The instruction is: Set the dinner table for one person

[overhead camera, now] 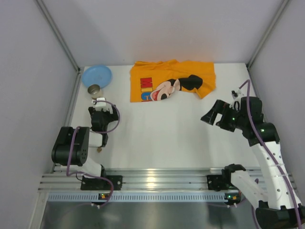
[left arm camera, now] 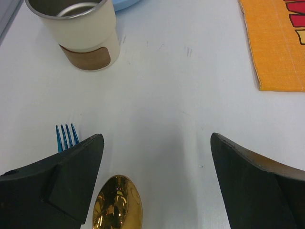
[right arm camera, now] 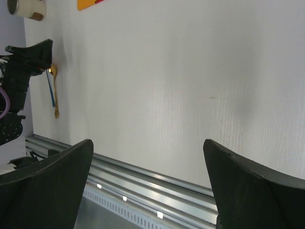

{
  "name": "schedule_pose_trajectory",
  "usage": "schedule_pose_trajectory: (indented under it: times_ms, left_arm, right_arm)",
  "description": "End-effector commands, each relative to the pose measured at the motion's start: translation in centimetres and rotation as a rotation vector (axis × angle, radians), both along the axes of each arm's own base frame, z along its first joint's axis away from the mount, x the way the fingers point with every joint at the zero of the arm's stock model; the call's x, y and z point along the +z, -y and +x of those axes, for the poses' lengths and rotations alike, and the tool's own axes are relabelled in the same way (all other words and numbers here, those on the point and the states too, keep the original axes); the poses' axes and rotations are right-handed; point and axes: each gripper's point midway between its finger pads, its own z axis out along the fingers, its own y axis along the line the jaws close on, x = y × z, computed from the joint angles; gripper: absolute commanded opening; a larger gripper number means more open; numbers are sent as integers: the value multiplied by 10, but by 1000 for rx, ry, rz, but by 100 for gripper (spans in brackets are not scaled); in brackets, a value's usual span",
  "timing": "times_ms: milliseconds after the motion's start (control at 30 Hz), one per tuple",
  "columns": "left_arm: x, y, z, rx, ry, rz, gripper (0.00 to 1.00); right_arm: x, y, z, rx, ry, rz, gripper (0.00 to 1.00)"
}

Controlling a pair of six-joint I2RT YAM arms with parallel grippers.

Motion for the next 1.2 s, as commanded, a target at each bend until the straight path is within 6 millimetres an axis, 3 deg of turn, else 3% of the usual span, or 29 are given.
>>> schedule_pose_trajectory:
  times_ms: [0, 467, 500, 600, 633, 667, 700, 733, 767, 867, 900, 1000, 1033, 1100, 1167]
  left_arm:
    - [14, 0, 5, -6, 70, -1, 99]
    - [21, 6, 9, -43, 68, 20, 99]
    - [30, 11, 8, -63, 36, 9, 99]
    - [23, 19, 14, -41, -243, -102, 99]
    - [57, 19, 37, -5, -232, -145, 99]
    - [13, 21, 9, 48, -505, -195, 99]
    - [16, 27, 7, 39, -581, -226, 99]
    - [39, 36, 21, -1, -586, -259, 99]
    - [40, 56, 14, -95, -635, -316, 99]
    - [77, 65, 15, -92, -547, -295, 99]
    - [96, 59, 9, -44, -515, -282, 99]
    - [159, 72, 5, -75, -419, -259, 99]
    - [187, 87, 6, -113, -353, -240, 99]
    - [204, 108, 7, -179, -252, -335, 99]
    - [183, 125, 3, -233, -275, -501, 99]
  right_arm:
    - [-1, 0, -1, 13, 19, -17, 100]
    - [6, 5, -3, 13, 1, -64, 100]
    - [9, 6, -2, 16, 10, -77, 100]
    - [17, 14, 4, -23, 35, -127, 100]
    - [18, 19, 7, -43, 43, -151, 100]
    - [18, 20, 8, -57, 41, -160, 100]
    - [18, 21, 9, -63, 45, -167, 100]
    - [16, 20, 9, -59, 41, -173, 100]
    - [12, 18, 9, -54, 37, -172, 100]
    - [4, 11, 7, -23, 25, -166, 100]
    - [3, 10, 7, -21, 28, -165, 100]
    - [2, 8, 4, -3, 40, -179, 100]
    - [2, 7, 2, 4, 43, -180, 100]
    - [2, 4, -4, 32, 44, -178, 100]
    - [-4, 2, -10, 49, 25, -166, 100]
